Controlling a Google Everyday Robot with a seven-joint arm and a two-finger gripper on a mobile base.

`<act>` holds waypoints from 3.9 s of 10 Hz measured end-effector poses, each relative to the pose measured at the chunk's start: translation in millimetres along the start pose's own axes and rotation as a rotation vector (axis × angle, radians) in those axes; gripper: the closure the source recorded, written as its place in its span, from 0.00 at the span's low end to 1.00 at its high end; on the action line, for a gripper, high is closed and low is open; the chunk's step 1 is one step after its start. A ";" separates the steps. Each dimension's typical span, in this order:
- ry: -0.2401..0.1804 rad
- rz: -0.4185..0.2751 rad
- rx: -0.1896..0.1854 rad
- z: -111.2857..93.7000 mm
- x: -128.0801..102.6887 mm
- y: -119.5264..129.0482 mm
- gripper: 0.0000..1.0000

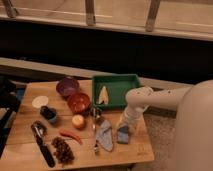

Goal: Wipe red bowl with sponge

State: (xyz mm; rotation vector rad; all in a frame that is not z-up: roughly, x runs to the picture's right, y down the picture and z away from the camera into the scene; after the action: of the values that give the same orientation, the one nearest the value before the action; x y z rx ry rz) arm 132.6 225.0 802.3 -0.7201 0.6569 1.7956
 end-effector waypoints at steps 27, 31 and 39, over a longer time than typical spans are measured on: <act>-0.300 -0.077 0.027 -87.0 -57.5 105.7 0.90; -0.301 -0.107 0.031 -89.4 -56.3 120.5 0.90; -0.342 -0.160 0.067 -89.7 -59.0 113.9 0.90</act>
State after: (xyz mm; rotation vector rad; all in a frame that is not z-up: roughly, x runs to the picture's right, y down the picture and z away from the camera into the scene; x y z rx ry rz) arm 55.6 88.8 796.9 -0.3942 0.4156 1.6878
